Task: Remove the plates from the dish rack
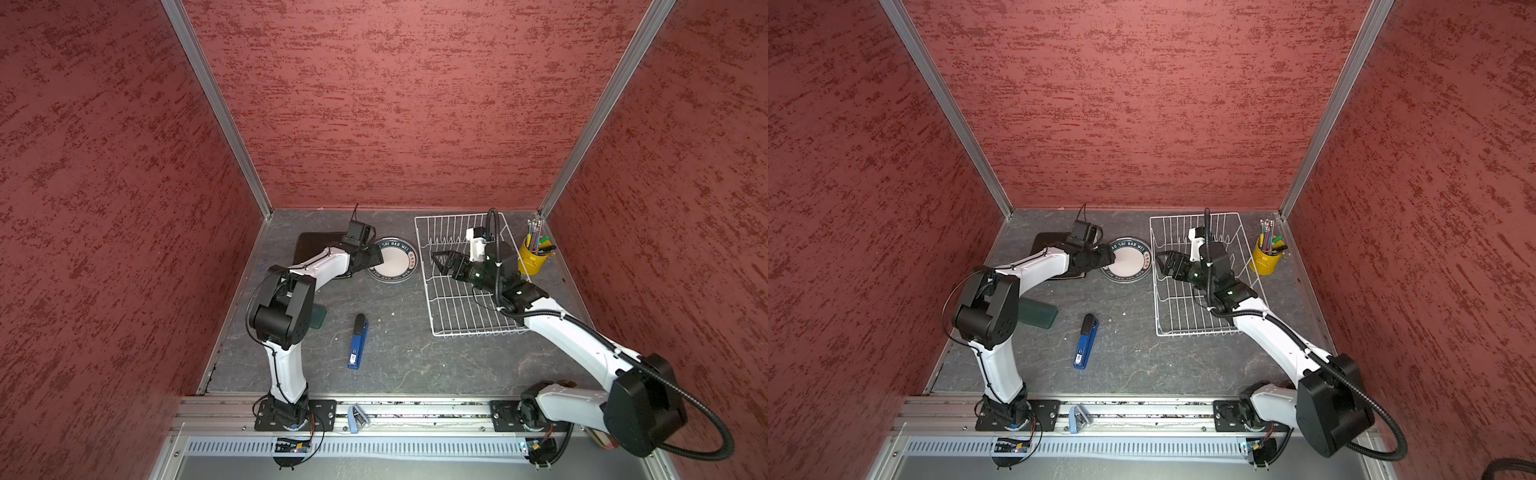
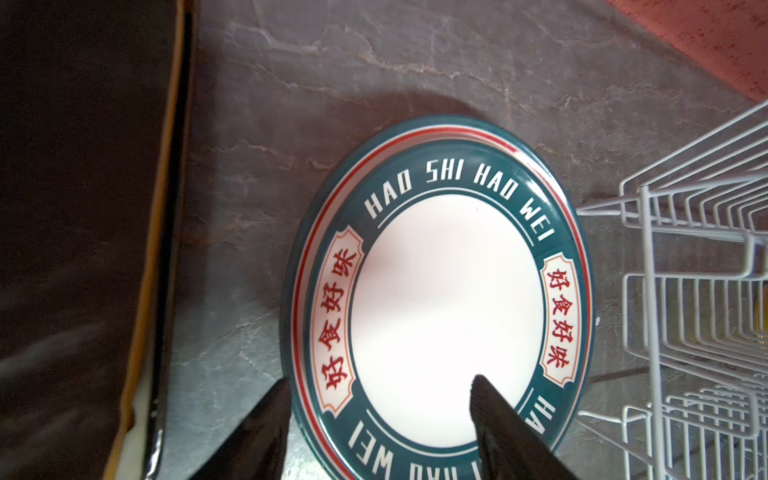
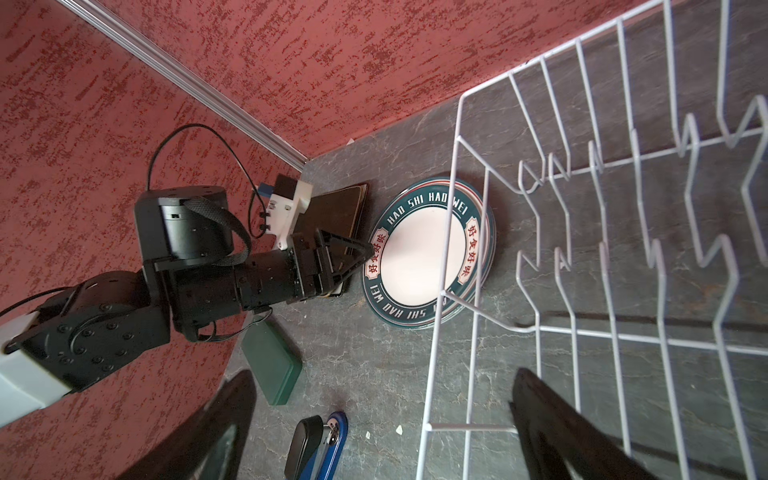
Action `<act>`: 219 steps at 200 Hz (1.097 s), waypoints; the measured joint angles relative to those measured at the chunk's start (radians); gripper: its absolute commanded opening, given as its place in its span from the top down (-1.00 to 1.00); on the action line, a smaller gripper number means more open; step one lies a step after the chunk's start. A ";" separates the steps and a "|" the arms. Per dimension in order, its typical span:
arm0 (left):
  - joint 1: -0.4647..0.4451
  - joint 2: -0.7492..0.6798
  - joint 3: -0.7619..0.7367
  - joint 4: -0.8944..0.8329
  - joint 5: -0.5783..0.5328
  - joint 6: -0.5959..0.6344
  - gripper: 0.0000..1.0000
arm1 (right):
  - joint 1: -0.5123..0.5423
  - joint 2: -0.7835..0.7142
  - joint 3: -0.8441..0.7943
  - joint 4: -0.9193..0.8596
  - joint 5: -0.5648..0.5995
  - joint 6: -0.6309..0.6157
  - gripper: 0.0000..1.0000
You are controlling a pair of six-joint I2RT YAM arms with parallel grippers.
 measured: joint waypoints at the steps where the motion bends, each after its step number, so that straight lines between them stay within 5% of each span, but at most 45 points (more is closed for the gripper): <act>1: 0.000 -0.002 -0.001 0.000 -0.001 0.003 -0.67 | 0.000 0.000 0.000 0.000 0.000 0.000 -0.95; 11: -0.002 -0.035 -0.015 -0.001 -0.017 0.010 -0.99 | 0.000 -0.002 -0.008 0.000 0.002 -0.003 -0.95; 93: -0.012 -0.252 -0.161 0.054 -0.130 0.071 -0.99 | -0.001 -0.012 -0.024 -0.016 0.096 -0.032 -0.98; 164: -0.027 -0.491 -0.525 0.306 -0.243 0.168 -0.99 | -0.012 -0.261 -0.298 0.106 0.508 -0.288 -0.98; 219: -0.026 -0.631 -0.772 0.692 -0.319 0.317 -0.99 | -0.163 -0.233 -0.453 0.305 0.711 -0.470 -0.98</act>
